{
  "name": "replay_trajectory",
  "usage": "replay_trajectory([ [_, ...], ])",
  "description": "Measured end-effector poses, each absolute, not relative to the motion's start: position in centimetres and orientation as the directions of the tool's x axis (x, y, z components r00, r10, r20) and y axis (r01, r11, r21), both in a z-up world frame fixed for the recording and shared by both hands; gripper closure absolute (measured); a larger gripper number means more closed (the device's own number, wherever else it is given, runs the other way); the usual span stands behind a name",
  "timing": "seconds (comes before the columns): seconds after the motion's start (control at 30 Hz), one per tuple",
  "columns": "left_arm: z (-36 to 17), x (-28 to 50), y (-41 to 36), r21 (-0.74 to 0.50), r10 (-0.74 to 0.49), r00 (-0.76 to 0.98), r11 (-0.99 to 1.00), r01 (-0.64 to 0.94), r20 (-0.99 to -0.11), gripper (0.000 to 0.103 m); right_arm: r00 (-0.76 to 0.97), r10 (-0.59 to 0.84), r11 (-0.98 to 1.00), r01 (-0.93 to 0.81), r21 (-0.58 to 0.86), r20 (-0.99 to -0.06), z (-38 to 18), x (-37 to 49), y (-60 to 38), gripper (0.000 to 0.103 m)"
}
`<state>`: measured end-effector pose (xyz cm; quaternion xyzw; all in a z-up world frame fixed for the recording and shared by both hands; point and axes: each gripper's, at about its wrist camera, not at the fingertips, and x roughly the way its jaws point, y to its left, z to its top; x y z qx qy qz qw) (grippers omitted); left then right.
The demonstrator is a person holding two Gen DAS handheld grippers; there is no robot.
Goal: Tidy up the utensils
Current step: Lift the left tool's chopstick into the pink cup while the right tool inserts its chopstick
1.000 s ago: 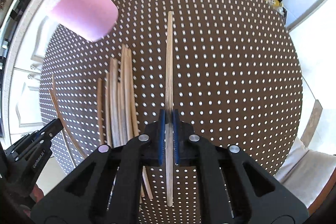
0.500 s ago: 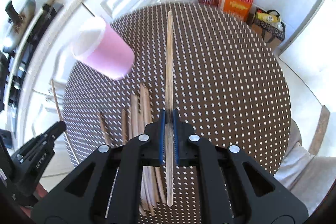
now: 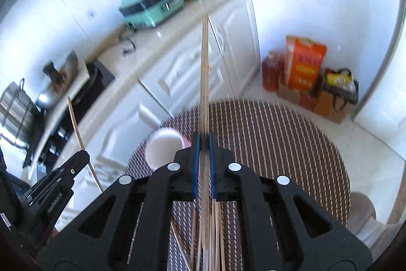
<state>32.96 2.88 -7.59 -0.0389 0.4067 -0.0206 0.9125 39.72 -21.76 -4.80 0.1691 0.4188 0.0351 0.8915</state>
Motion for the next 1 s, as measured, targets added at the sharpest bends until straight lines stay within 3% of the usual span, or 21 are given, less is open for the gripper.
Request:
replay_trajectory([
  [0.47,-3.7,39.2,1.5,-0.148,-0.078,0.762,0.989,-0.024,-0.643,0.097,0.774,0.219,0.939,-0.003,0.344,-0.593,-1.4,44.6,-20.1,0.096],
  [0.8,-7.1,42.5,1.7,-0.225,-0.097,0.797,0.973,-0.050,-0.597,0.097,0.789,0.238,0.932,-0.020,0.363,-0.567,-5.4,48.3,-18.2,0.096],
  [1.0,-11.3,43.8,1.7,-0.226,-0.099,0.780,0.973,-0.056,-0.618,0.097,0.775,0.263,0.923,-0.030,0.383,-0.574,-8.9,49.3,-17.7,0.096],
])
